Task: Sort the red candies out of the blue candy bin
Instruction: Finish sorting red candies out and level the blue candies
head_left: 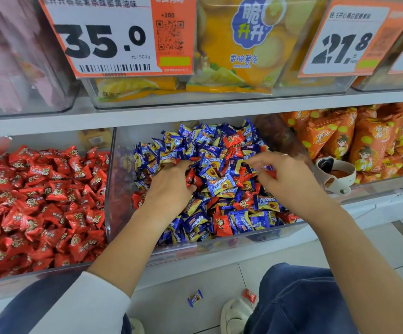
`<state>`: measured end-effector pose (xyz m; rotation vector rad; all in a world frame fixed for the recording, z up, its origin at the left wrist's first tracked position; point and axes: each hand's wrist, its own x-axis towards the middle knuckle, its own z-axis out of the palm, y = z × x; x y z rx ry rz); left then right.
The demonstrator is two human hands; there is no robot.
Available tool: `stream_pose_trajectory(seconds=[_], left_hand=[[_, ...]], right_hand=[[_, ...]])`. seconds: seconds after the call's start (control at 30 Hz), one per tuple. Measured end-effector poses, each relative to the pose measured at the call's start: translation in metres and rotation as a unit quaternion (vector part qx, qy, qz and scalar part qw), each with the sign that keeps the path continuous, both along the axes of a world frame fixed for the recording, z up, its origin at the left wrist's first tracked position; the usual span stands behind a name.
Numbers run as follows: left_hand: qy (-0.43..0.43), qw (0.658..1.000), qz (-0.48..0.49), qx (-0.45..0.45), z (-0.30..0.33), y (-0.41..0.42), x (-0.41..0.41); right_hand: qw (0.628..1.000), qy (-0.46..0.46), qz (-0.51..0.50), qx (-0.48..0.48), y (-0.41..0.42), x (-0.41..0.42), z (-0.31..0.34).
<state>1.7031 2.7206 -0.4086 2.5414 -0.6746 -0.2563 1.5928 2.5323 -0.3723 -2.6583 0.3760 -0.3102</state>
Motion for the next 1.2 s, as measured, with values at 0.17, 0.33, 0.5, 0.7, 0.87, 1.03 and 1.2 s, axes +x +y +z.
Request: stream_pose_trajectory(seconds=[0.17, 0.33, 0.5, 0.7, 0.87, 1.03, 1.2], left_hand=[[-0.002, 0.999, -0.029, -0.028, 0.002, -0.006, -0.005], [-0.006, 0.999, -0.039, 0.001, 0.004, -0.005, -0.005], [-0.029, 0.999, -0.025, -0.013, 0.008, -0.001, -0.007], [-0.002, 0.999, 0.005, -0.043, 0.013, 0.005, -0.001], [0.087, 0.995, -0.022, -0.037, 0.013, 0.001, -0.006], [0.121, 0.992, -0.015, -0.012, 0.015, 0.0, -0.006], [0.095, 0.996, -0.003, -0.003, 0.018, 0.002, -0.009]], right_hand=[[0.994, 0.076, 0.047, -0.064, 0.008, 0.008, -0.009], [0.989, 0.103, 0.064, -0.09, 0.014, 0.014, -0.014], [0.987, 0.108, 0.07, -0.094, 0.019, 0.016, -0.017], [0.979, 0.13, 0.103, -0.122, 0.021, 0.018, -0.022], [0.97, 0.102, 0.12, -0.184, 0.026, 0.021, -0.027], [0.975, 0.057, 0.085, -0.198, 0.027, 0.024, -0.027], [0.993, 0.015, 0.063, -0.101, 0.022, 0.024, -0.024]])
